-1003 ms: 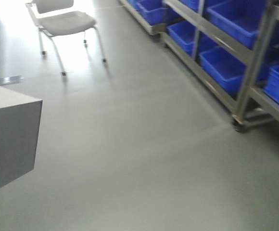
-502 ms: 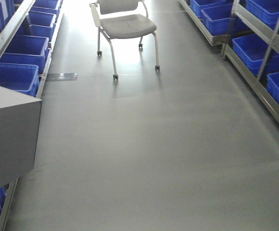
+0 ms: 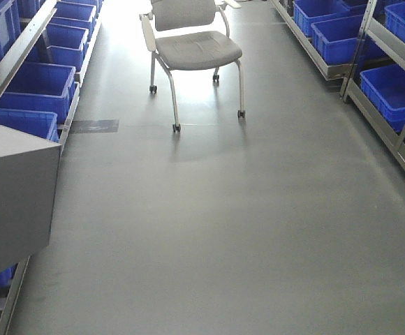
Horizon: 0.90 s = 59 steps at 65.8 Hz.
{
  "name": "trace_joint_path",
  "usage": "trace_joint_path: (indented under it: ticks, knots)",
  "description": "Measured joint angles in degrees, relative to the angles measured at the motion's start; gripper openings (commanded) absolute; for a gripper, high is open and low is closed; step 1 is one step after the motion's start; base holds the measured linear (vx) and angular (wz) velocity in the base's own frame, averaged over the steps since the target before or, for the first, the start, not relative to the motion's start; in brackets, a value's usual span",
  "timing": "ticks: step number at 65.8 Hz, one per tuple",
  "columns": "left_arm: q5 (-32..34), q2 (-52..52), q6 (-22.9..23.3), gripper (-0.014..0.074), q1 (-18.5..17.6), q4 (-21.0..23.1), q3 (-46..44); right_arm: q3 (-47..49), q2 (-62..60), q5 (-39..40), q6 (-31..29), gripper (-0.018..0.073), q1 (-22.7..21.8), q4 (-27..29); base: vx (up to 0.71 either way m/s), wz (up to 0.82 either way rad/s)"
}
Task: Sort gray base to blue bin
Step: 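Drive the base down the aisle past the gray chair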
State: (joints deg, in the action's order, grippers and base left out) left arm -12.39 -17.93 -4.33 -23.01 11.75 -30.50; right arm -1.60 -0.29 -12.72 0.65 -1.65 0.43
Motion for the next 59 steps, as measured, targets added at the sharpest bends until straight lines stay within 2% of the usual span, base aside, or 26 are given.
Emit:
trace_joint_path:
  ticks: [59]
  knots:
    - [0.0, 0.0, 0.0, -0.0006, 0.0, 0.0, 0.0, 0.0, 0.0, 0.0, 0.0, -0.0005, 0.0, 0.0, 0.42, 0.02]
